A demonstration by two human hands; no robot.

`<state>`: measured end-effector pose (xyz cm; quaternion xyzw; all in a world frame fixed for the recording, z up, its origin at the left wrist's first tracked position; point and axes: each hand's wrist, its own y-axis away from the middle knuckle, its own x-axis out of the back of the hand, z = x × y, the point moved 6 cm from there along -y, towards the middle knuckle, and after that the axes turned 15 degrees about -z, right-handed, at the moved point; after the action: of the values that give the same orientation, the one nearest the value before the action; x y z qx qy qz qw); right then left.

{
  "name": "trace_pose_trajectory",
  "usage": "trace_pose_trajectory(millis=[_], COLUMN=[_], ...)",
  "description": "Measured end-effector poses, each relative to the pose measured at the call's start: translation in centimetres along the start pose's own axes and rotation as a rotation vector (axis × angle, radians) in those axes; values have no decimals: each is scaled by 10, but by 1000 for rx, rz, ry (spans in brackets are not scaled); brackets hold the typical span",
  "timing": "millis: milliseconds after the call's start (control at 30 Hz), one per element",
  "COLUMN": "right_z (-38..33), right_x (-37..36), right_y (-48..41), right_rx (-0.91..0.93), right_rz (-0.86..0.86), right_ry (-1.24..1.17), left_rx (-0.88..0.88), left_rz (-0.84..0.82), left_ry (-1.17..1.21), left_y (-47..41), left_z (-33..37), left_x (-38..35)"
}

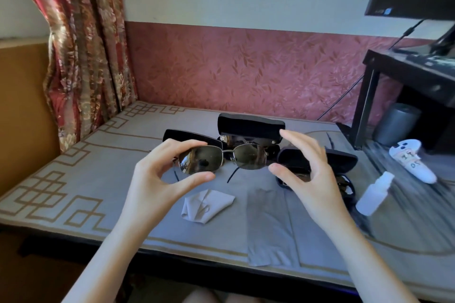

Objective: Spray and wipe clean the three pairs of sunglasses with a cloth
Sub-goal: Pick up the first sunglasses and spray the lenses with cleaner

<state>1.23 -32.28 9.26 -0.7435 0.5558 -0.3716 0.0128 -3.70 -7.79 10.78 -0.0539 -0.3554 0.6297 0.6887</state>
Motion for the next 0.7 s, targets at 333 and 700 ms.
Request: trace_pose_trajectory(millis=[333,700], right_z=[51,135], right_x=[87,113], right_y=[96,102], right_rx=[-227,-986], right_rz=[741,258], right_ry=[253,470], left_rx=[-44,-79], left_rz=[-57,-78], left_ry=[-50,-60], left_y=[-4,-10], left_z=[10,20], left_x=[-40,-51])
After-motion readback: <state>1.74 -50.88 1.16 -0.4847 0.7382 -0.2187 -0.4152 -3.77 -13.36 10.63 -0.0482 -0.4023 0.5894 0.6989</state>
